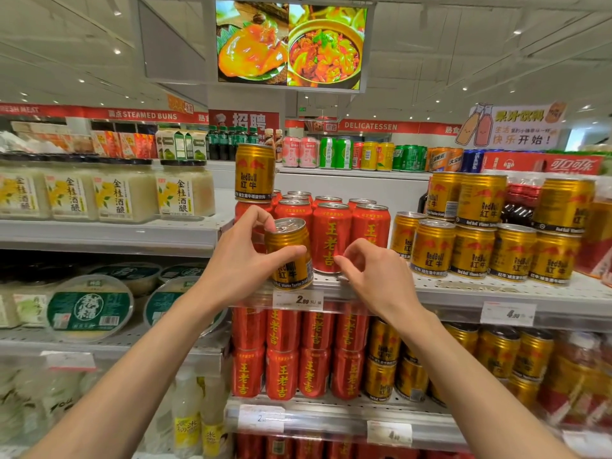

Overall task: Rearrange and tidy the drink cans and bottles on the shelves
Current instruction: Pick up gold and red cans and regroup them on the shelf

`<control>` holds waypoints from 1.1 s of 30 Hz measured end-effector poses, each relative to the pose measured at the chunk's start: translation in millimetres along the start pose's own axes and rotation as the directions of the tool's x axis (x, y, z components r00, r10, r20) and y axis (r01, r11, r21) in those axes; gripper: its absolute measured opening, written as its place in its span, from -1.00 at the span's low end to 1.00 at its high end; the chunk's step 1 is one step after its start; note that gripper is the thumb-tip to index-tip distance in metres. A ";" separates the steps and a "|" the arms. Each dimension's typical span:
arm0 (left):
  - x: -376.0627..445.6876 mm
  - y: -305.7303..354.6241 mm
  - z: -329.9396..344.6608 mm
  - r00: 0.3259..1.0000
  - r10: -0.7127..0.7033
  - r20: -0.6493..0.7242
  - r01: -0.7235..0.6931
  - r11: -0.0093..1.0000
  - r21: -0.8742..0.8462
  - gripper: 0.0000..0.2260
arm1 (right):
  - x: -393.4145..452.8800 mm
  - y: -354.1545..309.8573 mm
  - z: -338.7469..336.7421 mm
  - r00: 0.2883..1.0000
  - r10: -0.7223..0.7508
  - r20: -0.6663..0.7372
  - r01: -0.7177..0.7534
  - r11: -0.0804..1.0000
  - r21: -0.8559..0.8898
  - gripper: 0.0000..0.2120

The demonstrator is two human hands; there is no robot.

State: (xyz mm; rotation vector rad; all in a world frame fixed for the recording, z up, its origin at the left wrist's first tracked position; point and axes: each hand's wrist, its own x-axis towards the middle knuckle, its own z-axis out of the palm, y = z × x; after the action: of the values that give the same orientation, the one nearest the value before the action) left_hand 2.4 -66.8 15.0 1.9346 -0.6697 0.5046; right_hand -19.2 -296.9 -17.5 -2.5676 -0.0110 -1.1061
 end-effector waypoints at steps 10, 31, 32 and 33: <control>-5.2 -9.6 -8.5 0.999 -0.047 -0.010 0.044 0.974 -0.224 -0.65 | -22.0 -7.9 -18.7 0.996 -0.008 0.090 -0.021 0.950 0.313 -0.86; -66.1 -26.6 68.4 0.955 -0.100 0.278 0.220 0.869 -0.444 -0.72 | -102.9 26.3 -42.3 0.886 0.002 0.464 -0.258 0.833 0.489 -0.47; -67.4 -21.7 76.9 0.955 -0.100 0.280 0.221 0.869 -0.443 -0.72 | -104.6 34.6 -46.8 0.883 0.000 0.468 -0.260 0.832 0.490 -0.47; -68.3 -16.5 86.6 0.954 -0.103 0.282 0.226 0.867 -0.445 -0.73 | -106.0 44.3 -51.3 0.882 0.002 0.470 -0.262 0.832 0.489 -0.47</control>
State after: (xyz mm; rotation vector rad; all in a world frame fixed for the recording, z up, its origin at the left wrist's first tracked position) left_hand -33.8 -123.1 -74.2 1.5756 -0.7012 -0.0240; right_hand -122.9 -341.2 -73.3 -2.1904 -0.2202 -0.3447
